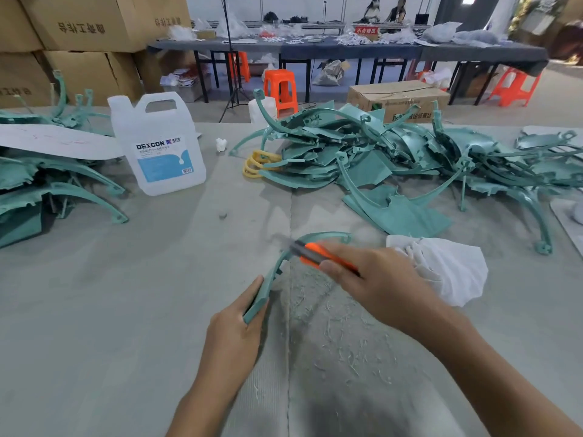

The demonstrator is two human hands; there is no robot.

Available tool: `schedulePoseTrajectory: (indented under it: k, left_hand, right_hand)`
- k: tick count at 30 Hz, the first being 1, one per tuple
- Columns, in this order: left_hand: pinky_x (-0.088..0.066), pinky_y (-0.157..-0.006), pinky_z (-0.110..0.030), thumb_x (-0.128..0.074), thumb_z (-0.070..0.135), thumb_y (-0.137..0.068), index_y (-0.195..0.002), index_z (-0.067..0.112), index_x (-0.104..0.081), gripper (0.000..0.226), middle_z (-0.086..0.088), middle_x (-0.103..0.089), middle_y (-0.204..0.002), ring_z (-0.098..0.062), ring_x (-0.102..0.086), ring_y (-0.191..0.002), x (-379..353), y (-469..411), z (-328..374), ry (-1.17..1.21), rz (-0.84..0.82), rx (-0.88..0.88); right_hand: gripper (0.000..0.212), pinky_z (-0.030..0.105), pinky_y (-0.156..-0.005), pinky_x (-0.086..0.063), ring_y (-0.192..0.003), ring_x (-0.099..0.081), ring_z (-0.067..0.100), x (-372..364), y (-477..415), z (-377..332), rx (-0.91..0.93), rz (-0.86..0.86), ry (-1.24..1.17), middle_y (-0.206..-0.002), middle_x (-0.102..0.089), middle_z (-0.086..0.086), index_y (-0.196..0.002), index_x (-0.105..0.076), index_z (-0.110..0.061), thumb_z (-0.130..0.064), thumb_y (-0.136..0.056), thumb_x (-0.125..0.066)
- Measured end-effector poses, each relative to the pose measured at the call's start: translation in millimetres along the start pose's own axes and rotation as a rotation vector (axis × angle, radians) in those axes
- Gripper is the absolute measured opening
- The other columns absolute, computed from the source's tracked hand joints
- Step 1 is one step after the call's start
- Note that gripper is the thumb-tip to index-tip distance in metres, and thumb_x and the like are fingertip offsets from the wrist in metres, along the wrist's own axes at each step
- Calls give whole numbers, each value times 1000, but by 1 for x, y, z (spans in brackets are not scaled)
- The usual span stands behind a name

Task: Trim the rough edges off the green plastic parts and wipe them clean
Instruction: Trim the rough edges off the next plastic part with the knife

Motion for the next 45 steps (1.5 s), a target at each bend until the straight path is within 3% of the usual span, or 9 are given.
schedulePoseTrajectory:
  k: [5, 10, 14, 19, 25, 30, 34, 42, 45]
  left_hand:
    - [-55, -72, -35, -45, 64, -89, -117, 66, -58, 31, 14, -72, -80, -9, -65, -73, -2, 1, -1, -70, 7, -33]
    - [-48, -92, -18, -64, 37, -96, -138, 47, -55, 44, 21, -66, -127, 4, -63, -107, -6, 1, -11, -85, -12, -7]
    - [-45, -83, -2, -59, 50, -93, -135, 46, -57, 43, 39, -65, -111, 20, -60, -95, -5, 4, -6, -44, -7, -2]
    - [-50, -74, -12, -53, 62, -86, -111, 38, -71, 39, 23, -63, -103, 2, -60, -98, 6, 0, 3, 13, 44, 17]
    - [-41, -52, -22, -58, 49, -91, -75, 30, -68, 27, 6, -59, -57, -6, -52, -53, 22, 3, -2, 37, 86, 62]
    - [-34, -45, -12, -58, 44, -96, -104, 22, -62, 24, 18, -55, -52, 2, -47, -47, 14, 10, 4, -8, 74, 1]
    - [-43, -62, -5, -56, 46, -96, -124, 35, -69, 33, 13, -75, -93, 4, -63, -74, 10, 15, 6, -79, 24, -4]
    - [-37, -48, -9, -57, 40, -98, -105, 26, -73, 23, 17, -63, -61, 7, -53, -53, 13, 14, 10, -72, 61, -3]
    - [-38, -50, -9, -59, 41, -97, -103, 15, -70, 29, 20, -66, -65, 6, -53, -54, 12, 13, 13, -80, 37, -12]
  right_hand:
    - [31, 28, -53, -34, -64, -51, -1, 16, 0, -43, 125, -239, 183, -72, -54, -15, -117, -58, -38, -59, -103, -40]
    - [33, 25, -49, -41, -61, -59, 9, 10, -35, 3, -72, -307, 330, -72, -61, -9, -117, -61, -40, -56, -105, -35]
    - [35, 33, -69, -53, -82, -64, 24, -1, -44, 96, -373, -323, 500, -89, -64, 2, -112, -65, -21, -44, -108, -38]
    - [30, 34, -64, -47, -75, -62, 25, -7, -22, 139, -460, -64, 347, -87, -67, 0, -106, -63, -28, -45, -107, -37]
    - [34, 33, -60, -47, -63, -58, 13, -1, -1, 107, -422, 261, -34, -71, -63, -6, -132, -58, -42, -52, -104, -40]
    - [31, 31, -55, -43, -55, -56, 9, -25, -13, 58, -211, 205, 16, -60, -55, -13, -132, -53, -43, -52, -104, -40]
    - [34, 36, -69, -43, -88, -65, 28, -37, -14, 106, -509, -62, 118, -77, -58, -2, -99, -62, -26, -49, -106, -37]
    - [28, 30, -56, -38, -65, -59, 15, -10, -7, 113, -440, 213, -6, -69, -62, -8, -118, -64, -42, -50, -104, -41]
    - [20, 31, -62, -46, -69, -64, 16, -28, -5, 107, -447, 63, -58, -68, -63, -7, -106, -63, -55, -51, -104, -43]
Point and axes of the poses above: each hand's wrist, its own y-axis away from the middle knuckle, its own x-axis out of the back of the hand, z = x × y, the point moved 6 cm from there along -y, towards the middle knuckle
